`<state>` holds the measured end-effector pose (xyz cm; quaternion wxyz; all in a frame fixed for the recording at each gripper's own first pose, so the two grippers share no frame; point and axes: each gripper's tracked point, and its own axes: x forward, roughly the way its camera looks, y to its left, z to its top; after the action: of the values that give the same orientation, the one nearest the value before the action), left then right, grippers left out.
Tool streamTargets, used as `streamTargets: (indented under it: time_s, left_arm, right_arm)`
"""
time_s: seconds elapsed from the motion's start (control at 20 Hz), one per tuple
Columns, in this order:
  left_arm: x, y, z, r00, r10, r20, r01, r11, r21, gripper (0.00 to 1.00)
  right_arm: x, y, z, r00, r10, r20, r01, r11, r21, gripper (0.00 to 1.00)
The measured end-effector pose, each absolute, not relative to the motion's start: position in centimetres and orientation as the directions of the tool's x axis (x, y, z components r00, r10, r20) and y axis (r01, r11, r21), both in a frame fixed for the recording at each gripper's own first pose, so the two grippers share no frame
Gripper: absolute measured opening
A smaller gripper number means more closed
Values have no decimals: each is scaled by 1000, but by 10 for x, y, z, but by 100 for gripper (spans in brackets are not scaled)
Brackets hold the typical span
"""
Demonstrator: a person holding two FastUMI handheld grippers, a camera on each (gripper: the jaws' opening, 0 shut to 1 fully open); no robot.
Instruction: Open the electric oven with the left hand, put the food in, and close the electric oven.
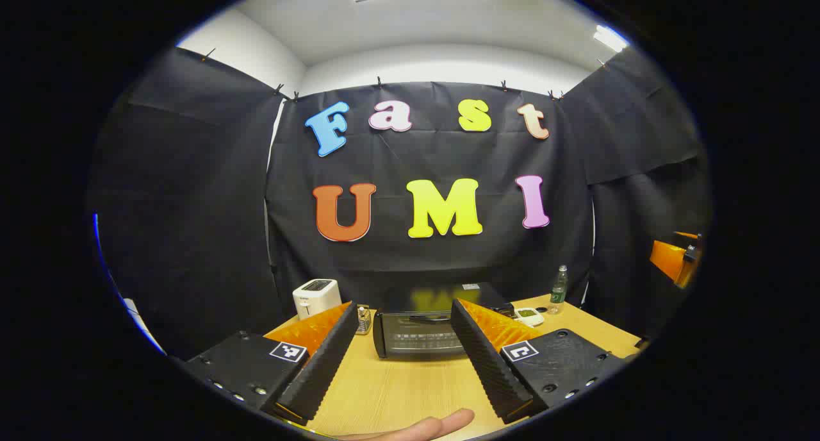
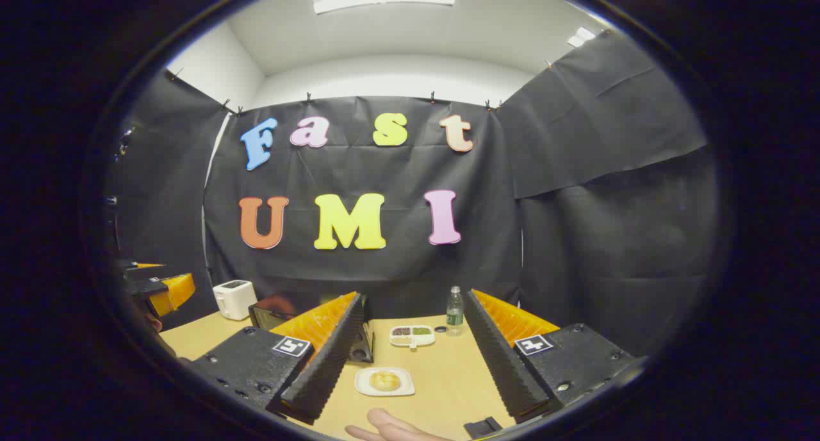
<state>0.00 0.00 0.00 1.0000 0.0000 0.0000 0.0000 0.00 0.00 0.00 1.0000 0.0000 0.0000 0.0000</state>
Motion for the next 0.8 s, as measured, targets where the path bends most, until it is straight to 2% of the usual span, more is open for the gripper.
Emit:
streamTargets:
  time_s: [0.15,0.3,0.5,0.8]
  left_arm:
    - [-1,-12,7,999,-44,31,44,999,13,95]
    - [-4,-25,-1,996,-95,1,95,995,-13,95]
    - [4,-20,-2,997,-70,-13,70,998,-2,95]
    - [23,-26,-3,998,-67,-13,67,998,-22,95]
  right_arm:
    - [3,-1,-6,1000,-1,-12,1,1000,9,98]
    - [7,-4,-12,1000,-7,-27,7,1000,26,98]
    - [9,-10,-17,999,-11,-41,12,999,29,98]
    - [2,-8,-13,1000,15,-6,-15,1000,12,98]
